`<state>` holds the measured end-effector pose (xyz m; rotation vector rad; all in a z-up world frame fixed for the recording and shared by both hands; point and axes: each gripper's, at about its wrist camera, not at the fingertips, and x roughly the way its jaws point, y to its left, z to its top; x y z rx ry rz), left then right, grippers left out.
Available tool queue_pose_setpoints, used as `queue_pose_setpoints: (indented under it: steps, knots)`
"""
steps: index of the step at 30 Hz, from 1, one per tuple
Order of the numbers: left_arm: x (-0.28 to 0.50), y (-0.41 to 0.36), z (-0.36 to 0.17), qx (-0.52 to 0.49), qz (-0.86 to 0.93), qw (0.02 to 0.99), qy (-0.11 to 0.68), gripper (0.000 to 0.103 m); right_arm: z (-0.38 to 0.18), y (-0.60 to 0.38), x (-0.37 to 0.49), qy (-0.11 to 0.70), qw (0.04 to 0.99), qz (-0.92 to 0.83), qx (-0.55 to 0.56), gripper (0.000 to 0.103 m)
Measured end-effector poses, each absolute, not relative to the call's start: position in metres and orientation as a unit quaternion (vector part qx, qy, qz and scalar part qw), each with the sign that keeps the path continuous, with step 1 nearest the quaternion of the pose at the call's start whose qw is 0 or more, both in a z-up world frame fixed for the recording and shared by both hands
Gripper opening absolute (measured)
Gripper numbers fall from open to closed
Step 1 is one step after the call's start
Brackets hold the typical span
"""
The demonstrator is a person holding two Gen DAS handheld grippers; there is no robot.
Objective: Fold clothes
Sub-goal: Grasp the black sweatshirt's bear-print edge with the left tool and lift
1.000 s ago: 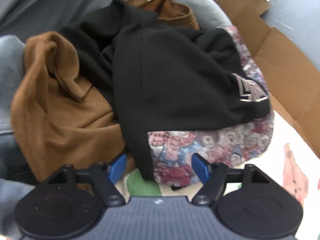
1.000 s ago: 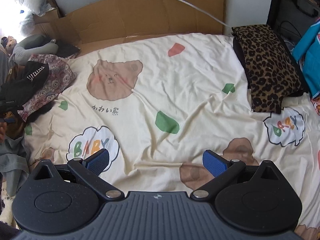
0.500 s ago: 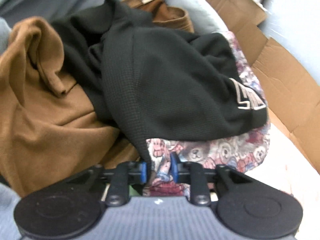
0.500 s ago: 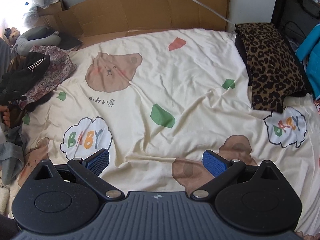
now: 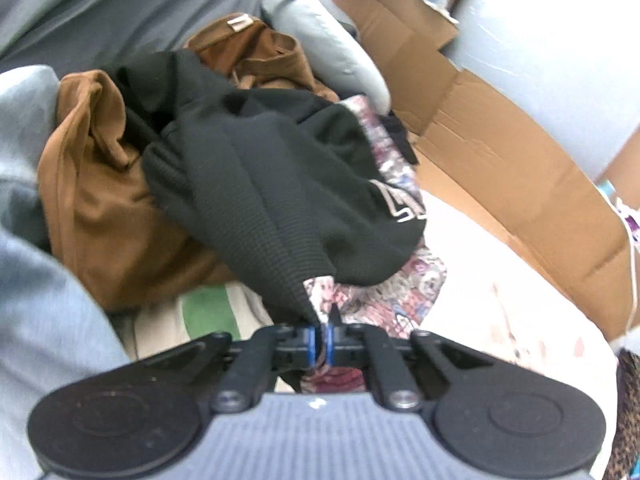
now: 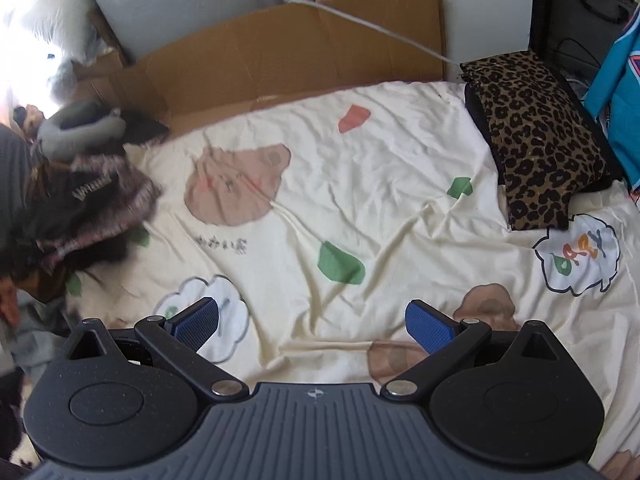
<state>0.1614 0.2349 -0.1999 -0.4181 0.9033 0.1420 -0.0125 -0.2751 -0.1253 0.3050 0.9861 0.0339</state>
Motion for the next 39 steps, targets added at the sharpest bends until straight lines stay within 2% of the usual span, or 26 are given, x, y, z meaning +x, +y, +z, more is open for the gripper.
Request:
queue_pose_setpoints:
  steps: [15,26,39]
  knots:
    - [0.079,0.155,-0.213,-0.223,0.02,0.858,0.463,0.005,-0.101,-0.277,-0.026,0.47,0.87,0.03,0.144,0.102]
    - [0.041,0.099,-0.22,-0.222,-0.065,0.851,0.472,0.003,-0.109,-0.28,-0.03,0.479,0.866,0.033,0.14,0.102]
    - [0.012,0.128,-0.23,-0.208,-0.093,0.824,0.519,0.003,-0.13,-0.256,-0.017,0.502,0.855,0.054,0.117,0.102]
